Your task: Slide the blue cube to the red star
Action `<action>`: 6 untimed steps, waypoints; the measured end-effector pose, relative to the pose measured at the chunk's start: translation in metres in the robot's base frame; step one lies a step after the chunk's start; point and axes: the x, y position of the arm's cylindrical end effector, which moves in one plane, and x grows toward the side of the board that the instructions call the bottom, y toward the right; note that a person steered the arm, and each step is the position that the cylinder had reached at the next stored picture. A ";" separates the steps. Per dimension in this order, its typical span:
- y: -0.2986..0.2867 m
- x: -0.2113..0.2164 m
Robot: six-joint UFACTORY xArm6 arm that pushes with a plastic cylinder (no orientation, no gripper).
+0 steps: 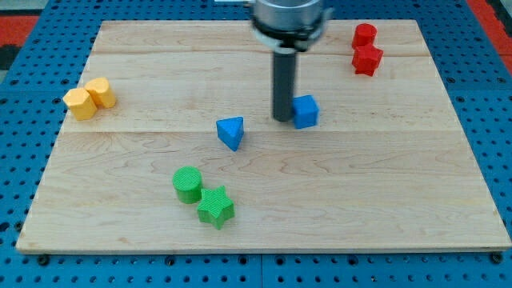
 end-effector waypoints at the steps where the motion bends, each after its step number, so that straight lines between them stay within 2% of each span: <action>1: 0.036 0.014; 2: 0.062 -0.004; 3: 0.116 -0.011; 4: 0.161 0.023; 5: 0.180 0.004; 6: 0.121 -0.015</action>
